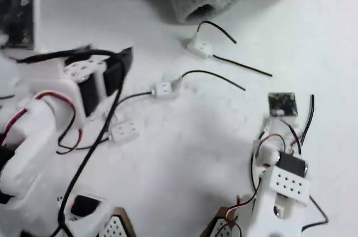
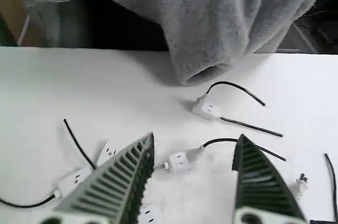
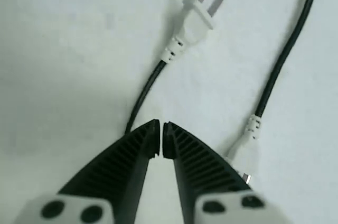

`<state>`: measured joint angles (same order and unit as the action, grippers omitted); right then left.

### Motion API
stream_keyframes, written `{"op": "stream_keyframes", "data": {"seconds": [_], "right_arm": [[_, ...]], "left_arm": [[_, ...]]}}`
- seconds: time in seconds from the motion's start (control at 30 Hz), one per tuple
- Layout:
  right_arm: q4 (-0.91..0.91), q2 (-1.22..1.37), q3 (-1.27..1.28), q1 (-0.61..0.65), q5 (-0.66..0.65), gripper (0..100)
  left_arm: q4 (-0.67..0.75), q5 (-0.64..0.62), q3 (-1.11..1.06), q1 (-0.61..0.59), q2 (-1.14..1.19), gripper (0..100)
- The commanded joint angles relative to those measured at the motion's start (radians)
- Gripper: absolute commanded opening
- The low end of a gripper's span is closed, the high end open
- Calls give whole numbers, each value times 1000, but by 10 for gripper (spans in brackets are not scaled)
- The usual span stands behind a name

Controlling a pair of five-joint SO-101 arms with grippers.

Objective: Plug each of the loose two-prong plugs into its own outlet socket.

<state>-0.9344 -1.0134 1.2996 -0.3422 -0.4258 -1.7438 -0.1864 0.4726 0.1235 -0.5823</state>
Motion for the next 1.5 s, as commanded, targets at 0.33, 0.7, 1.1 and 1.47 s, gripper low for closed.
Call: {"op": "stream_keyframes", "data": {"seconds": [0.33, 0.7, 1.1, 1.47], "right_arm": [[-297, 76, -666, 636, 0, 261], [-314, 668, -1168, 835, -112, 262], [-714, 1262, -1795, 961, -575, 262], [-779, 1748, -2200, 846, -764, 262]], "left_arm": [[336, 78, -890, -447, -292, 246], [858, 74, -1660, -547, -601, 245], [967, 74, -1978, -529, -970, 245], [957, 78, -2096, -527, -1214, 245]]}}
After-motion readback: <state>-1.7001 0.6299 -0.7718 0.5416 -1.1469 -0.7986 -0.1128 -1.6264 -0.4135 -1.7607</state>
